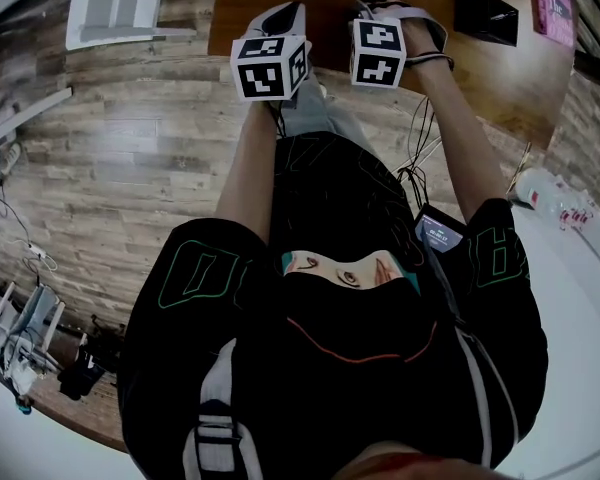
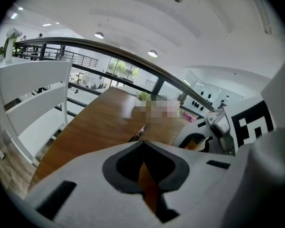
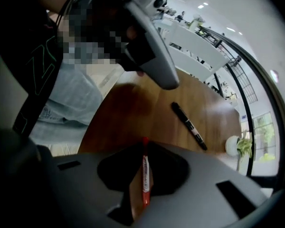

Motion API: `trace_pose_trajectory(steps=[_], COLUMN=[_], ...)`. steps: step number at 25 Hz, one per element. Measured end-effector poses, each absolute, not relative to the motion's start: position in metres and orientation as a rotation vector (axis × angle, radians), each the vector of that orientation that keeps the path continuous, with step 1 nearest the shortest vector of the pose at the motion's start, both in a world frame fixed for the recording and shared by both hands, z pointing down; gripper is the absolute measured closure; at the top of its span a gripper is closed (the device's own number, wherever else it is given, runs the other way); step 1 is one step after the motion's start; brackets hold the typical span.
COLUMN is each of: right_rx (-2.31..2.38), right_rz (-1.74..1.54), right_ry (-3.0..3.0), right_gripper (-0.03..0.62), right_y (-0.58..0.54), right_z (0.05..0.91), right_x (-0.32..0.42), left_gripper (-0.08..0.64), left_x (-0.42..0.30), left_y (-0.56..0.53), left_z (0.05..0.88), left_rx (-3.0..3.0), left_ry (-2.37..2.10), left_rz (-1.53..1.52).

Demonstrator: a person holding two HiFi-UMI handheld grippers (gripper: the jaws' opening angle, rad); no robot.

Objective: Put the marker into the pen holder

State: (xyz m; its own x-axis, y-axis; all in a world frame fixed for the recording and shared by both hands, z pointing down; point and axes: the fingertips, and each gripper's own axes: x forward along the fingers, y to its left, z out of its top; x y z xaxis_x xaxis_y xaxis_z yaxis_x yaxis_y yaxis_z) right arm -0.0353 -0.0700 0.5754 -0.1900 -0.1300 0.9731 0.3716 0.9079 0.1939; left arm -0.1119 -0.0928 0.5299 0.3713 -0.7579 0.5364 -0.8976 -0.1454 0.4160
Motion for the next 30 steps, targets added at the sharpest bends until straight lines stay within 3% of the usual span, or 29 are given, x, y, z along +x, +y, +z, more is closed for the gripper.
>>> trace_pose_trajectory(steps=[30], right_rx=[0.912], right_rz=[0.167], right_ry=[-2.198], right_gripper=[0.549], right_y=[-0.114], right_z=[0.465], right_x=[0.097], left_gripper=[0.551], left_x=[0.023], left_y=[-0.121], left_z=[0.471], left_rx=[2.298], left_ry=[-1.142], left_rz=[0.395])
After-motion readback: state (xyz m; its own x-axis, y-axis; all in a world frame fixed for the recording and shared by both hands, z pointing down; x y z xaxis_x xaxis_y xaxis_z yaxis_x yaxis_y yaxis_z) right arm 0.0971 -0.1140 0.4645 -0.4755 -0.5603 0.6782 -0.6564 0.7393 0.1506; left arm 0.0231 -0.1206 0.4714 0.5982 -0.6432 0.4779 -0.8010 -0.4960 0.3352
